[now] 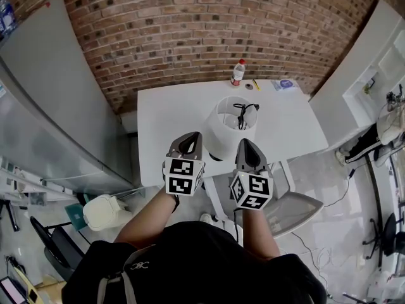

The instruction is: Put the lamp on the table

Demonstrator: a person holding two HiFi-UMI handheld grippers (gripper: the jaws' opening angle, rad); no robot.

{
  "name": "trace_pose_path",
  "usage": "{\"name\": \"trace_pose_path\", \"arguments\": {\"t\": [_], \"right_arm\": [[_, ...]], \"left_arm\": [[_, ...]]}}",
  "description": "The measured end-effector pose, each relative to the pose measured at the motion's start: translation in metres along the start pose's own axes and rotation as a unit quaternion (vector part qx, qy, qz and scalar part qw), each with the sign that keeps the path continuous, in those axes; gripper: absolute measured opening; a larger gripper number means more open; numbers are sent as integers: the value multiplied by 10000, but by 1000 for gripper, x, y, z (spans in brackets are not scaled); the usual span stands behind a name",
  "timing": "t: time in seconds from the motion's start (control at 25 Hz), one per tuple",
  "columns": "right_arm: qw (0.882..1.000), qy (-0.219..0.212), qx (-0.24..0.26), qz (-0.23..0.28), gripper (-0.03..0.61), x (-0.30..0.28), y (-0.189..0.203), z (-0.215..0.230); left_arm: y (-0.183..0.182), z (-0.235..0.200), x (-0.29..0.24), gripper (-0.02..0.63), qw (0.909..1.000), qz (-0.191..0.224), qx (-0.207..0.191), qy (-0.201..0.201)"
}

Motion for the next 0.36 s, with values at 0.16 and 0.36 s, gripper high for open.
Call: {"name": "trace_pose_path", "arguments": {"t": [0.16, 0.36], "right_arm": [[10000, -30, -6, 7, -2, -4, -2, 2], [10000, -9, -21, 17, -2, -9, -4, 8]], "left_arm": [[-1, 1, -5, -3, 10000, -5, -15, 5], [-6, 1, -14, -3, 10000, 33, -20, -41]]}}
Point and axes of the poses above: the fingertips, and each gripper's own axes: x backward along the fingers, z to its right, y out of its underside, the point moved 10 cm from there along x, backward along the fingers, and after that the axes turned 5 degrees about -y, right-handed, at the moved point
